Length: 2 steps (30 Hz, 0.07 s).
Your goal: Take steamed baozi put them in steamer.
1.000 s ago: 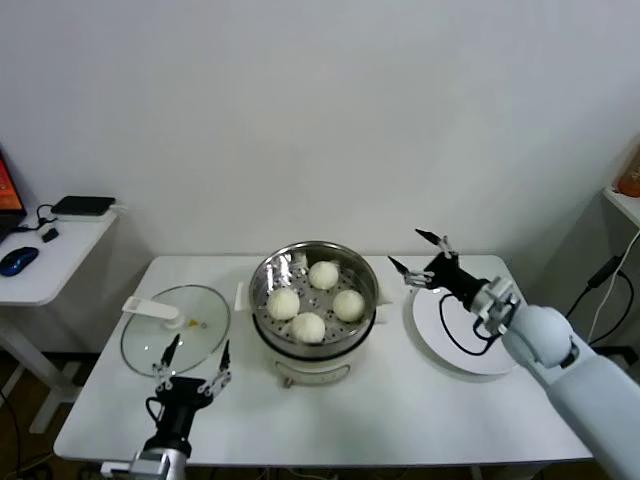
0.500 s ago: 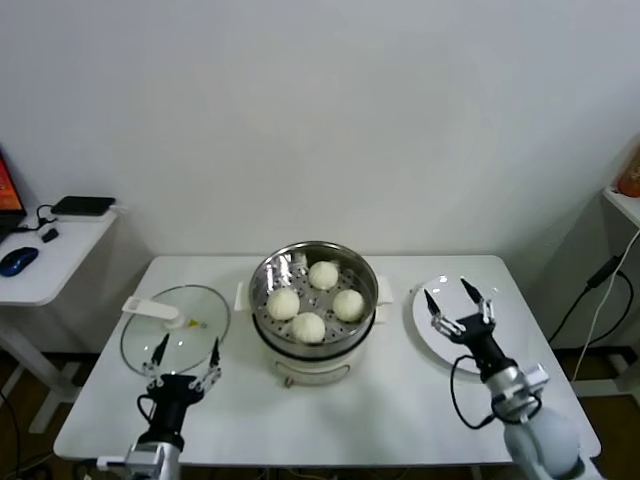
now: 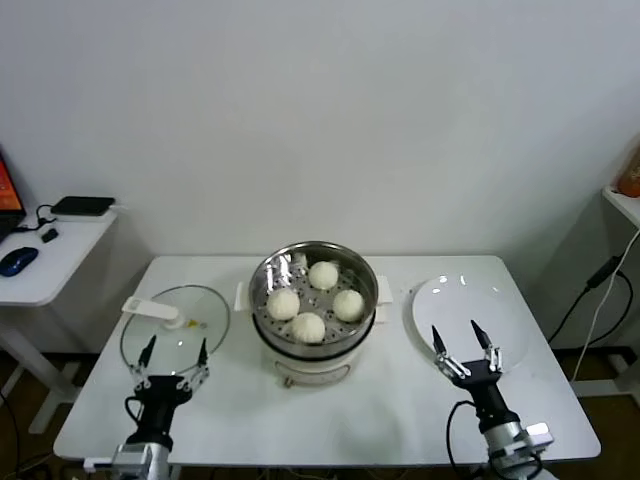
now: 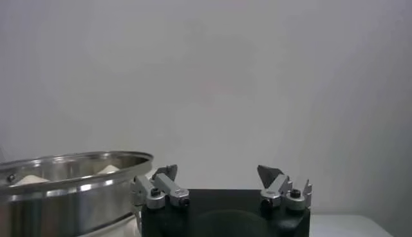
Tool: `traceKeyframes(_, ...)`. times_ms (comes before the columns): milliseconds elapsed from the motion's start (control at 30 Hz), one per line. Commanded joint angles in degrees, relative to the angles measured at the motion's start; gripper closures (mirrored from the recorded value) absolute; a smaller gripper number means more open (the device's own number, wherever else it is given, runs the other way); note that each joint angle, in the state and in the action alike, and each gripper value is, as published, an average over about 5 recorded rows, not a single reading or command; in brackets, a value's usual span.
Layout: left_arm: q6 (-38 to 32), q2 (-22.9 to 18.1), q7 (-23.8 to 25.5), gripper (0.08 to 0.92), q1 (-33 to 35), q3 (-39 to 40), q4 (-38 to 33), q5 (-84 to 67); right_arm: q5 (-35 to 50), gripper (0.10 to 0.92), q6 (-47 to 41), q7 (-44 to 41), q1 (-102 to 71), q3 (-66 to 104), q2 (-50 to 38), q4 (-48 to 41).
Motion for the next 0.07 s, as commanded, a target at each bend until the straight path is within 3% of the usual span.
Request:
traceKeyframes(33, -0.34, 0.11, 0.29, 0.177, -0.05, -0.47, 0.17, -1.13, -1.91, 0.203, 1.52, 0.12, -3.6, 1.5, 3.22, 1.14)
traceKeyframes(67, -0.36, 0.05, 0.33, 0.177, -0.09, -0.47, 0.15, -1.16, -1.88, 0.203, 1.49, 0.09, -3.57, 1.51, 3.2, 1.16)
